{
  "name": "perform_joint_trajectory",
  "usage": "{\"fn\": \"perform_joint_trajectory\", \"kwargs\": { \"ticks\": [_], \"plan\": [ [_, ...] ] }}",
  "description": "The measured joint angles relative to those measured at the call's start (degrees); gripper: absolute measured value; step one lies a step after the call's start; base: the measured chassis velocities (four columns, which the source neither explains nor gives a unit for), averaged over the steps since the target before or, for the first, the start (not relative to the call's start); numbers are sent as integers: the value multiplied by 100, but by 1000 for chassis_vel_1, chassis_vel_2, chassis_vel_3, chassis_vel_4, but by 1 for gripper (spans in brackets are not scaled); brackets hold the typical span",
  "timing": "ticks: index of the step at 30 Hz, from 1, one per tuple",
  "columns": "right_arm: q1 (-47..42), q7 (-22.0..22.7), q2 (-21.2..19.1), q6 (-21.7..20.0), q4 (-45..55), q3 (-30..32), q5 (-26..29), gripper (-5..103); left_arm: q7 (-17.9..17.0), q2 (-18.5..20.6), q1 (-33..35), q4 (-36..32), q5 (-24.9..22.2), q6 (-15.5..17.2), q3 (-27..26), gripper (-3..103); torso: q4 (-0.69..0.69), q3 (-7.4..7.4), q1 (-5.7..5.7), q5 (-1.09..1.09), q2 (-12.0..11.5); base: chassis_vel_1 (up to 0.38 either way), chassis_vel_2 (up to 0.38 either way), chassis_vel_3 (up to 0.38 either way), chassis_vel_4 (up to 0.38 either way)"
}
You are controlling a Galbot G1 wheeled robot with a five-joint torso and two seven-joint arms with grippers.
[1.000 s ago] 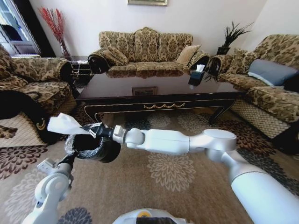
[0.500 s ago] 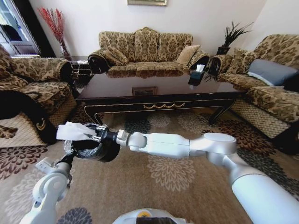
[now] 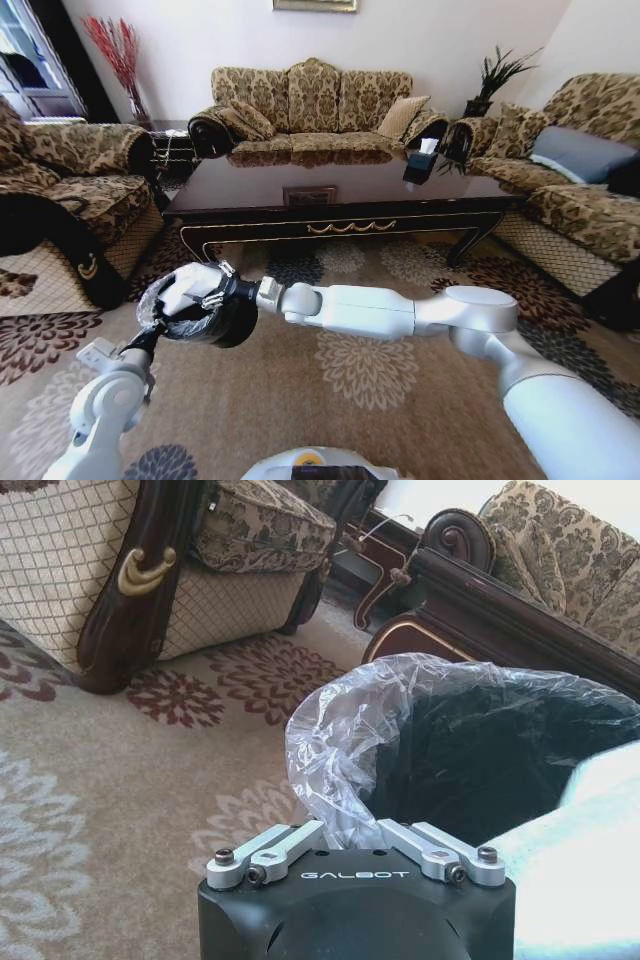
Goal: Move to the front of the table and pick up the trash from the floor, then place it into the trash bin.
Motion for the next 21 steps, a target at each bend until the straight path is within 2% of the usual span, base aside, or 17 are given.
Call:
{"fn": "perform_joint_trajectory", "kwargs": {
  "ticks": [12,21],
  "plan": [
    [8,-2,-77,9,15,-32,-114,100,11,-18,40,-60,29,5,8,3,0,0,0,0,0,0,0,0,0],
    [101,-109,-123,295,-222,-299,-531,100,62,-31,51,-54,11,0,-67,3,0,0,0,0,0,0,0,0,0]
  ]
}}
